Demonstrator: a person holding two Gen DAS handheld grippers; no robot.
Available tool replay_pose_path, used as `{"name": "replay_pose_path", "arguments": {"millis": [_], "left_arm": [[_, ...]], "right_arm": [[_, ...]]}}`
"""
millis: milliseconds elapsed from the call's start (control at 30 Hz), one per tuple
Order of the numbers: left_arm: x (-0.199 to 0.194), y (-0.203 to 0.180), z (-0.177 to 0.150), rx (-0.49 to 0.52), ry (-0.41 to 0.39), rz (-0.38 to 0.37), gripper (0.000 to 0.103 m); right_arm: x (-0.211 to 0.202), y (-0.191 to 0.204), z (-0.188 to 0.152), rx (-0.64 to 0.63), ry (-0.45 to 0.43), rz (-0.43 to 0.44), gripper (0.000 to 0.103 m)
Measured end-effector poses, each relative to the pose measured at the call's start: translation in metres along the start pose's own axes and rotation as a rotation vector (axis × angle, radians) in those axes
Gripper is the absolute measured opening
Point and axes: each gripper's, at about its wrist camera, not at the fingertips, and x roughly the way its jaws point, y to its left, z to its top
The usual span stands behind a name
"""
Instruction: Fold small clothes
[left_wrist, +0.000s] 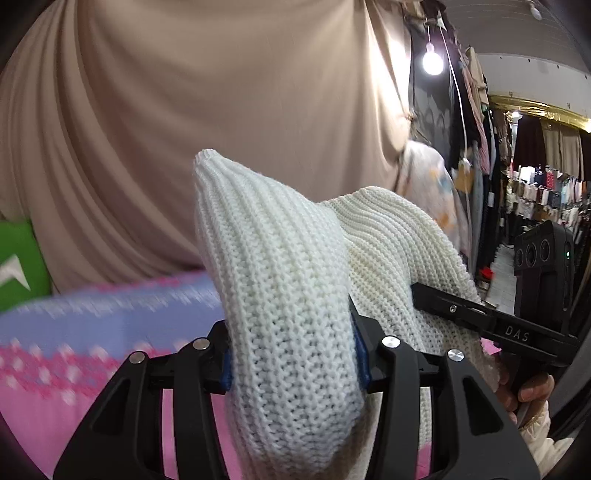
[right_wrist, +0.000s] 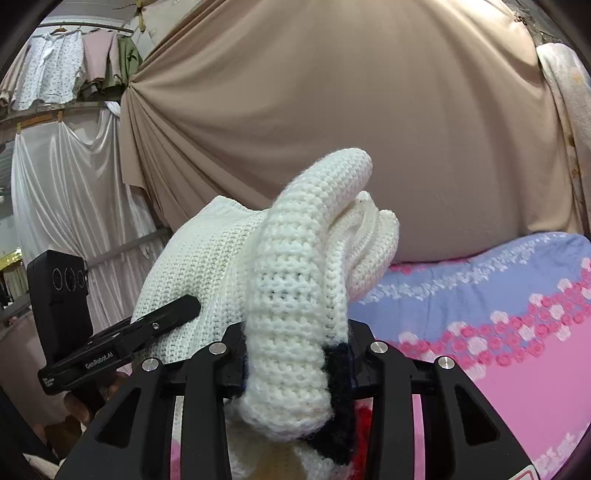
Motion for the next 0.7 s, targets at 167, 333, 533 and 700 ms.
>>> {"name": "replay_pose_path", "arguments": {"millis": [167,333,533,700], "left_arm": [[0.021,0.065,0.004,-0.046,0.030,0.072,0.050],[0.099,0.145,-0.066,-0.159,0.241,0.176,0.053],[0.110,0.202,-0.135,-0.212,0.346,0.325,0.047],[0.066,0.186,-0.107,-0.185,0.285,0.311,0.052]], "right_arm": [[0.079,0.007,-0.003,0.035,0.035,0.029,0.037],[0.191,-0.034,-0.068,0.117,0.274,-0.058,0.042],[0.200,-0.076,-0.106,0.205,0.366,-0.160,0.040],[0.169,-0.037,-0.086,0.078,0.342,-0.165,0.022]]}}
